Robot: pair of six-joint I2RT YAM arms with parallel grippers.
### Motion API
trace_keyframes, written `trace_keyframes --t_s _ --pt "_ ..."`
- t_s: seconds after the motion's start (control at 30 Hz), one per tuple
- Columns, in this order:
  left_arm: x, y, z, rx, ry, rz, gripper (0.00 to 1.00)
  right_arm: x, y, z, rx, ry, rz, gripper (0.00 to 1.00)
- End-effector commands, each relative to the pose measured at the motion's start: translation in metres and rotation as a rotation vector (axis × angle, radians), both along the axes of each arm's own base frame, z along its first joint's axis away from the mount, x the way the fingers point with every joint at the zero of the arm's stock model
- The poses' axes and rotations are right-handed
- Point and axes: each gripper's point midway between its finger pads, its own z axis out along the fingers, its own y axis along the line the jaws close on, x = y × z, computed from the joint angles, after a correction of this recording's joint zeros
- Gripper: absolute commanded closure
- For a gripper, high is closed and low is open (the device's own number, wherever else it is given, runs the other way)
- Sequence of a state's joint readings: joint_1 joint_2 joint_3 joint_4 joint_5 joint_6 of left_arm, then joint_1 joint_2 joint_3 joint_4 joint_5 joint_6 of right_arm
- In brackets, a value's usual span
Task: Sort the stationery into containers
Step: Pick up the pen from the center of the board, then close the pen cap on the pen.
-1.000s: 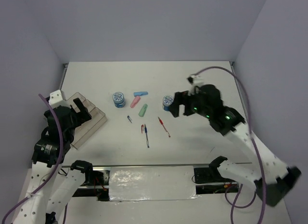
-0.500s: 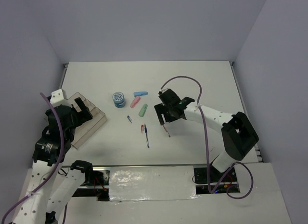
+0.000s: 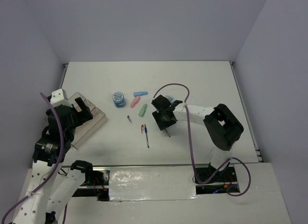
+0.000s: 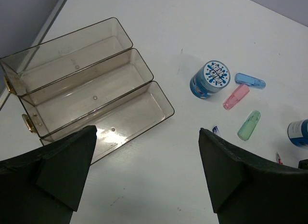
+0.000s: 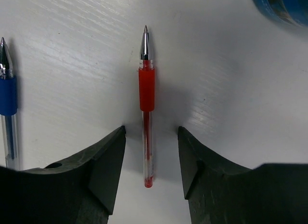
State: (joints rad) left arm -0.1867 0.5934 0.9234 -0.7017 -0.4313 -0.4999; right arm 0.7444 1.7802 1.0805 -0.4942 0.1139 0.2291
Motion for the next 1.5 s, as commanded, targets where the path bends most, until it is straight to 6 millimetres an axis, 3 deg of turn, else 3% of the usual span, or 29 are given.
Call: trace_keyframes --t_s 0.0,0.03,0.13,0.17,0.23,0.37,0.43,0.47,0.57,0.6,0.63,0.7,0.83,1.03,1.23,1.37,1.47 --pt "0.006 -0.004 0.008 0.001 -0.039 -0.021 0.01 -0.011 0.002 -0.020 -0.016 0.055 0.030 0.46" --pt "0.006 -0.004 0.008 0.001 -0.039 -0.021 0.01 -0.013 0.003 -0.023 -0.011 0.065 0.029 0.48" --pt "0.006 -0.004 0.008 0.002 -0.037 -0.024 0.01 -0.019 0.002 -0.030 -0.009 0.083 0.030 0.68" --pt "0.006 -0.004 0.008 0.001 -0.038 -0.022 0.01 -0.024 0.000 -0.032 -0.010 0.092 0.030 0.85" --pt "0.006 -0.004 0.008 0.001 -0.037 -0.022 0.01 -0.025 0.003 -0.029 0.021 0.083 0.029 1.00" --pt "0.008 -0.006 0.008 -0.002 -0.031 -0.029 0.01 -0.033 0.005 -0.021 0.095 0.065 0.027 1.00" --pt "0.011 -0.012 0.002 -0.042 -0.008 -0.037 0.01 -0.032 0.006 -0.003 0.150 0.013 -0.004 1.00" --pt "0.012 -0.025 -0.003 -0.082 0.016 -0.090 0.01 -0.023 0.009 0.019 0.204 -0.058 -0.040 1.00" --pt "0.023 -0.055 -0.030 -0.190 0.119 -0.163 0.01 -0.025 0.009 0.043 0.301 -0.123 -0.086 1.00" --pt "0.027 -0.063 -0.038 -0.206 0.148 -0.176 0.01 -0.021 0.010 0.067 0.368 -0.184 -0.130 1.00" --pt "0.030 -0.087 -0.056 -0.227 0.212 -0.203 0.01 -0.021 0.005 0.073 0.374 -0.207 -0.159 1.00" --pt "0.030 -0.124 -0.066 -0.206 0.225 -0.229 0.01 -0.018 -0.010 0.099 0.410 -0.288 -0.243 1.00" --pt "0.037 -0.169 -0.120 -0.116 0.408 -0.225 0.01 -0.023 -0.032 0.136 0.457 -0.382 -0.310 1.00" --pt "0.052 -0.201 -0.156 -0.083 0.474 -0.196 0.15 -0.043 -0.064 0.157 0.440 -0.436 -0.330 1.00" --pt "0.057 -0.233 -0.192 -0.042 0.560 -0.226 0.15 -0.053 -0.077 0.160 0.435 -0.457 -0.317 1.00" --pt "0.060 -0.239 -0.212 -0.013 0.609 -0.218 0.16 -0.056 -0.079 0.159 0.436 -0.460 -0.305 1.00" --pt "0.061 -0.241 -0.216 -0.004 0.616 -0.210 0.17 -0.057 -0.079 0.157 0.437 -0.457 -0.299 1.00"
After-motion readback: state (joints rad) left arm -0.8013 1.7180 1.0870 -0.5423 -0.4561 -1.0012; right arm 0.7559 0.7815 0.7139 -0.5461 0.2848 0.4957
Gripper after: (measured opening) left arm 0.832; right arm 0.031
